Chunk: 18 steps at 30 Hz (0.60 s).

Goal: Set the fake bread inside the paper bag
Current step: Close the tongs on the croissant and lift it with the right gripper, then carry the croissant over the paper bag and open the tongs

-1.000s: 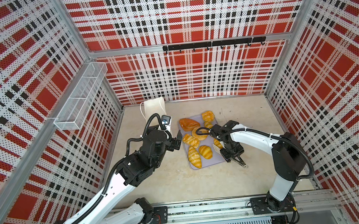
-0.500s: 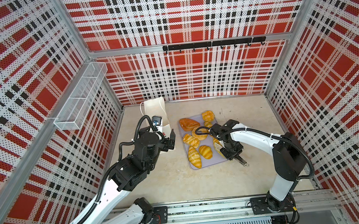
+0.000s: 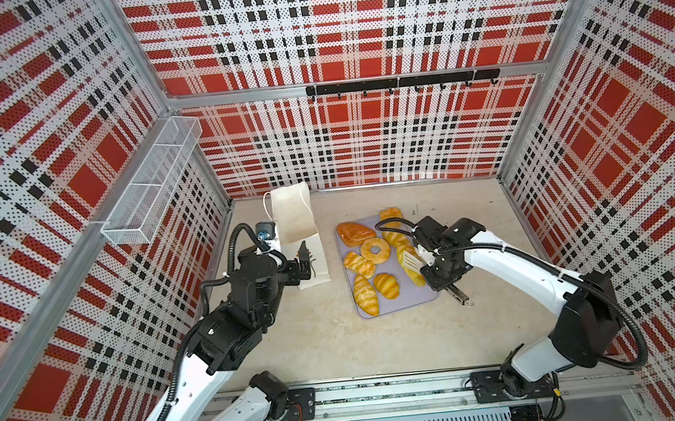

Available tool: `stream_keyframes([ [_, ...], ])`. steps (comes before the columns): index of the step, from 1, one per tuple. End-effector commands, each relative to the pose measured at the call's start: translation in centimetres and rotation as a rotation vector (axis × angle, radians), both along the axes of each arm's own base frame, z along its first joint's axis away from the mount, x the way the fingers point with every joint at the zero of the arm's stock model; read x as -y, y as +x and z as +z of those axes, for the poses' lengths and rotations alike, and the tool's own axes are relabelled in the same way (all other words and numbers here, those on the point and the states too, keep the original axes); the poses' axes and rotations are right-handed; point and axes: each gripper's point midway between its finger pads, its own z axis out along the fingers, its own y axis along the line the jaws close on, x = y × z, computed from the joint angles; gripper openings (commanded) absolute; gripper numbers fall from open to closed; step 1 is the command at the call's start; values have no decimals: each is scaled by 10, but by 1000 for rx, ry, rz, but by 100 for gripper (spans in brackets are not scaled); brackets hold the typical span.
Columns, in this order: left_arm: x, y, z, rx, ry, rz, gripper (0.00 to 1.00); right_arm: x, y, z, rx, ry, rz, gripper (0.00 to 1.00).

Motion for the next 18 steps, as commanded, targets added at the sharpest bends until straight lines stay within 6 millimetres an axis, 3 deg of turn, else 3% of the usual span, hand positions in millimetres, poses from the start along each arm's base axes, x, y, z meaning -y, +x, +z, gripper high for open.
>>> stream_keyframes([
  [1,-10,-1,-1,-13,-44,39,99,-16,7,23,77,141,25,31],
  [6,-26,1,0,-26,-84,91,99,-30,12,52,151,265,55,31],
  [18,-55,11,-18,-81,-203,153,99,-116,50,149,320,677,238,31],
])
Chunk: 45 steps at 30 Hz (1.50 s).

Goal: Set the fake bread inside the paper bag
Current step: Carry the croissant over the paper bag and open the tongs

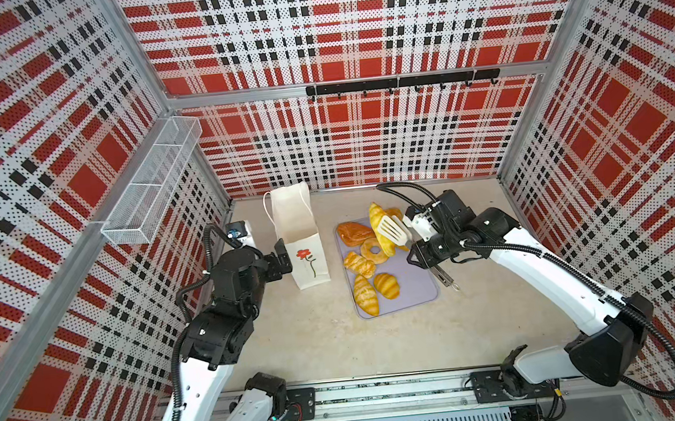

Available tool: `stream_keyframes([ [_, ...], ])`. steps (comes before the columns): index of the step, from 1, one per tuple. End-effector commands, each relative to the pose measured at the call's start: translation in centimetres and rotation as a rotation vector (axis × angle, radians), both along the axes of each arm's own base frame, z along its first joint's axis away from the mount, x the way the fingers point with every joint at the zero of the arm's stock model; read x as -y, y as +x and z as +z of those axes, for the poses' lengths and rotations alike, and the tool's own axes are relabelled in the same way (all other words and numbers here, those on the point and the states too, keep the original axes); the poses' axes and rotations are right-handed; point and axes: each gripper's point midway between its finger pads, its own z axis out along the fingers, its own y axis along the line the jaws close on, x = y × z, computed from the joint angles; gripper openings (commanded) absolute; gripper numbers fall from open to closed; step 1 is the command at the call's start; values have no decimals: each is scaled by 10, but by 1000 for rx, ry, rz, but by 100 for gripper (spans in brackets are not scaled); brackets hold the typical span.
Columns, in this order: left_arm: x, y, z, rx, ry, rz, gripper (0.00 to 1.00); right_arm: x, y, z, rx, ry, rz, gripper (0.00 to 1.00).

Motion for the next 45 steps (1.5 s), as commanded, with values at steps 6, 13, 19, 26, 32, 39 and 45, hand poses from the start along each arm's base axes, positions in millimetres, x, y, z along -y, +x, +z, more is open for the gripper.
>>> stream_keyframes([
  [6,-10,3,-14,-37,-81,4,99,-77,28,89,213,284,203,32],
  [13,-10,10,-27,-78,-125,4,99,-130,34,131,346,360,314,32],
  [19,-13,10,-34,-94,-135,15,99,-162,39,135,405,359,354,32],
  [26,-16,9,-42,-108,-153,23,99,-194,48,128,443,364,351,34],
  [32,-14,9,-46,-118,-164,13,99,-209,69,104,443,267,307,34],
  [39,-14,8,-51,-128,-162,14,99,-209,88,81,460,150,259,35],
  [45,-14,7,-51,-129,-163,14,99,-207,95,65,455,80,244,44],
])
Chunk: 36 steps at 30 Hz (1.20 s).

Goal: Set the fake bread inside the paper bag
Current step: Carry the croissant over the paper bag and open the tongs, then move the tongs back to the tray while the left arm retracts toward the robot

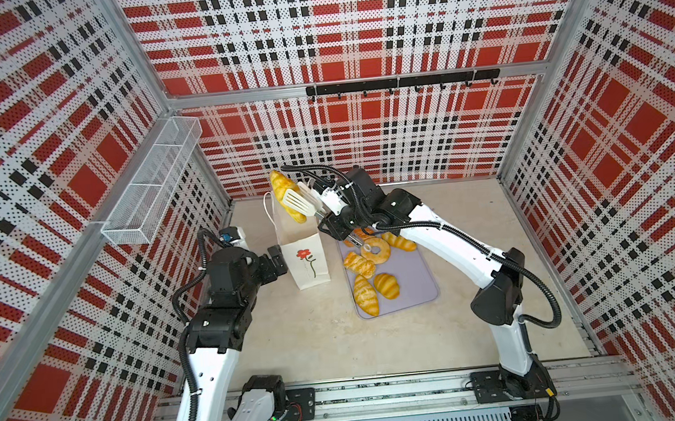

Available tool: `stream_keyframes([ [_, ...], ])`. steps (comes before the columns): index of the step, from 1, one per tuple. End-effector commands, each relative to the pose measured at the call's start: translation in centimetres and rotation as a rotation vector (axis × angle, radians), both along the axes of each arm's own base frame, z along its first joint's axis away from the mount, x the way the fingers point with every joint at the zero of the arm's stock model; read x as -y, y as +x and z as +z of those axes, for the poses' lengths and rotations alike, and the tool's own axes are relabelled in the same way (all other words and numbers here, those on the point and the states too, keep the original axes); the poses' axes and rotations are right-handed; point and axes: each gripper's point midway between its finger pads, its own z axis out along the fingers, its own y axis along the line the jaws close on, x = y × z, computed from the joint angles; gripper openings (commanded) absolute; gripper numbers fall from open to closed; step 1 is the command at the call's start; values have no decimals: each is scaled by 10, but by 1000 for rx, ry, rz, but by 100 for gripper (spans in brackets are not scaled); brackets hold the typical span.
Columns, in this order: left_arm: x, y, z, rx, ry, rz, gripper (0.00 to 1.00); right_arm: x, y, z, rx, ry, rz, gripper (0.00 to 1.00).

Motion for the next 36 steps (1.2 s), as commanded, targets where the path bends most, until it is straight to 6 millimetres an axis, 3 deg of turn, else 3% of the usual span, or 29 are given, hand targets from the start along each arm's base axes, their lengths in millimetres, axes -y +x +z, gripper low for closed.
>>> stream_keyframes([
  [1,-2,-3,-4,-7,-14,10,99,-3,9,18,84,8,-17,45],
  [16,1,-5,-6,-5,-26,-8,99,9,11,24,110,-39,-40,66],
  [25,4,-9,-5,5,-49,-16,100,18,-1,57,151,-13,-28,67],
  [31,5,-16,-7,13,-55,-12,99,42,-16,62,155,-59,-42,66],
  [36,6,-24,-14,6,-28,1,99,78,-33,54,153,-125,-86,65],
])
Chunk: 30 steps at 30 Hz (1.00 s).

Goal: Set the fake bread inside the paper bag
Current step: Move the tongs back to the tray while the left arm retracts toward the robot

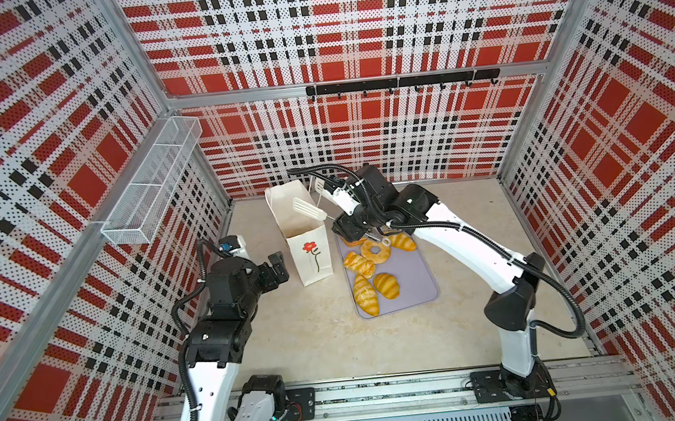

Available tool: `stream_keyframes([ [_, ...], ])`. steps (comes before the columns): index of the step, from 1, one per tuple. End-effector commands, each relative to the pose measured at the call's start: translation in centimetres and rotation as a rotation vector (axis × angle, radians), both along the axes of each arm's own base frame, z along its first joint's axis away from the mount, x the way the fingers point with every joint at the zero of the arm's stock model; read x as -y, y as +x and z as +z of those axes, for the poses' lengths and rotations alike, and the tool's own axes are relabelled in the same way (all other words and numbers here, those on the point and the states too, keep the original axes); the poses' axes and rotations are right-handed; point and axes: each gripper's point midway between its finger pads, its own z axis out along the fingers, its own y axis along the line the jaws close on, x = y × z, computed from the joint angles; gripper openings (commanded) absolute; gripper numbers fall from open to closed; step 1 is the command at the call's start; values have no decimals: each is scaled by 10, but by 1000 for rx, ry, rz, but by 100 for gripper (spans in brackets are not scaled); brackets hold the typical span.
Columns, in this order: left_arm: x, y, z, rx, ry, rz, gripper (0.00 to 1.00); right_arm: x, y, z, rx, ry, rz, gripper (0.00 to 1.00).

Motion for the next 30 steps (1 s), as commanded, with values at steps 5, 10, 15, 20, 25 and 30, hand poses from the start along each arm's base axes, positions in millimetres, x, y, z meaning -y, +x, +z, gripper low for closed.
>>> stream_keyframes([
  [5,7,-14,-12,-1,37,11,99,62,-28,13,61,-51,-87,65],
  [10,20,-23,-21,4,52,-18,99,93,-46,-8,27,-90,-142,64],
  [15,34,-28,-31,2,88,-53,99,124,-61,-30,4,-123,-211,63],
  [20,50,-33,-45,-7,116,-82,99,152,-77,-65,-48,-154,-271,62],
  [25,62,-43,-67,-11,122,-89,99,176,-96,-104,-112,-191,-314,63],
  [30,73,-54,-94,-29,120,-104,99,195,-110,-141,-163,-233,-363,63],
])
